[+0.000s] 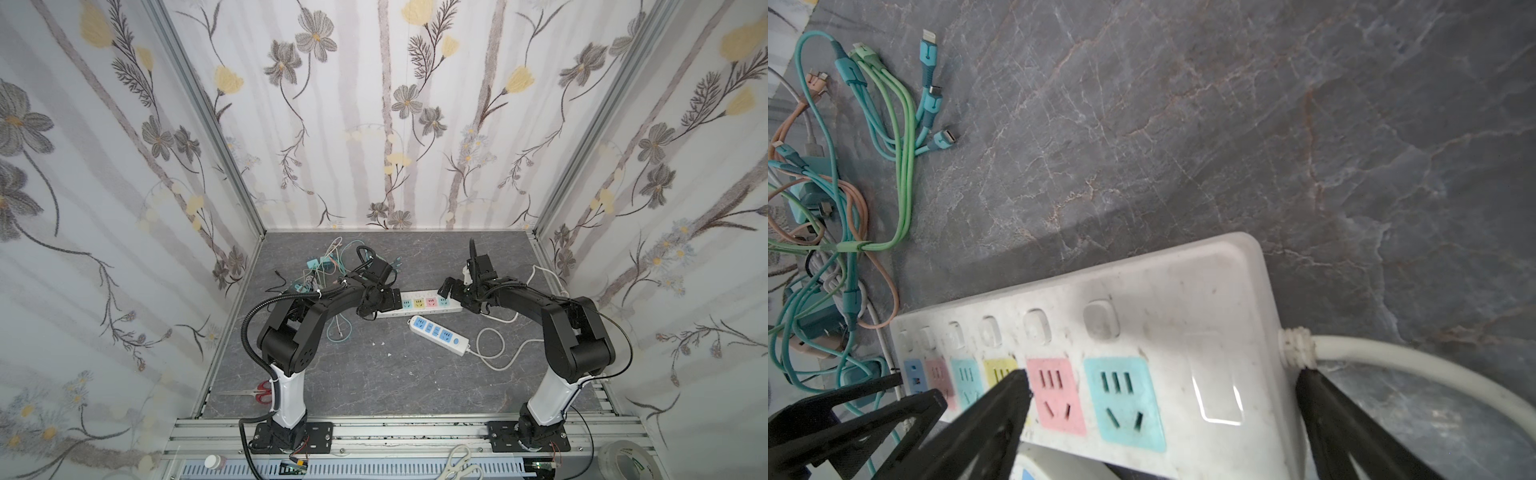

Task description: Insert the plug

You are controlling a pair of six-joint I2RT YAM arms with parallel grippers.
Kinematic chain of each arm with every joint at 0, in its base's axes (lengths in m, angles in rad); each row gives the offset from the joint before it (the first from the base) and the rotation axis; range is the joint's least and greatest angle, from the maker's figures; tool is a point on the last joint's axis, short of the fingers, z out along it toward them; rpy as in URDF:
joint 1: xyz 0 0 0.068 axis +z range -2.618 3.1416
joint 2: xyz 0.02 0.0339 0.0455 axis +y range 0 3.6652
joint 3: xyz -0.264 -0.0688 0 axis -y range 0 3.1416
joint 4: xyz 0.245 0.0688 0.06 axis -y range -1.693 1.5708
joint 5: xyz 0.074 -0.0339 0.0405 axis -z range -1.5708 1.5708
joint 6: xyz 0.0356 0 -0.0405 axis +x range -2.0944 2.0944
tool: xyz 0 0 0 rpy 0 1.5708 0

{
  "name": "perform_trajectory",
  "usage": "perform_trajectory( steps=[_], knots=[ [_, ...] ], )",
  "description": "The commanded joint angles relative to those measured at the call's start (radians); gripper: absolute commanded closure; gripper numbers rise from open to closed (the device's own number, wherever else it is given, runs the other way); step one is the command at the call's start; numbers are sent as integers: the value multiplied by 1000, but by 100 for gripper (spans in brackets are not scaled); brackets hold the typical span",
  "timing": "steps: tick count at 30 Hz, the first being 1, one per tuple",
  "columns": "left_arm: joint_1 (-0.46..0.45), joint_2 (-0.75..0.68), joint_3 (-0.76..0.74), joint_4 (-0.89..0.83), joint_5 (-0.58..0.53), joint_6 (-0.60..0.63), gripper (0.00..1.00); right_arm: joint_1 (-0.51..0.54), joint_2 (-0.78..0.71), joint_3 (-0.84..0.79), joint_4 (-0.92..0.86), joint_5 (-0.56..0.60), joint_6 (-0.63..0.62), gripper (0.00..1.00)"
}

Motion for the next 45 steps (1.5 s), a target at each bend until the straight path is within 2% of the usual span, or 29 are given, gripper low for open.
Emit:
perform_trajectory(
  steps=[1,11,14,19,27,36,45],
  knots=[
    [-1,-11,-4,20,32,13,0,7,-28,-20,56,-50,68,1],
    [4,-56,-25,31,2,18,0,9,-185,-120,6,100,44,1],
    [4,-76,-36,43,-9,12,0,11,-231,-181,17,97,23,0],
    [3,-127,-69,84,-45,-11,0,50,-275,-228,74,26,-59,1],
    [9,-247,-155,139,-185,-64,0,156,-212,-212,87,-15,-195,1],
    [24,-358,-242,200,-270,-83,0,264,-97,-134,24,-24,-317,1],
    [32,-433,-292,230,-328,-86,0,370,3,-26,-44,-97,-438,1]
  ],
)
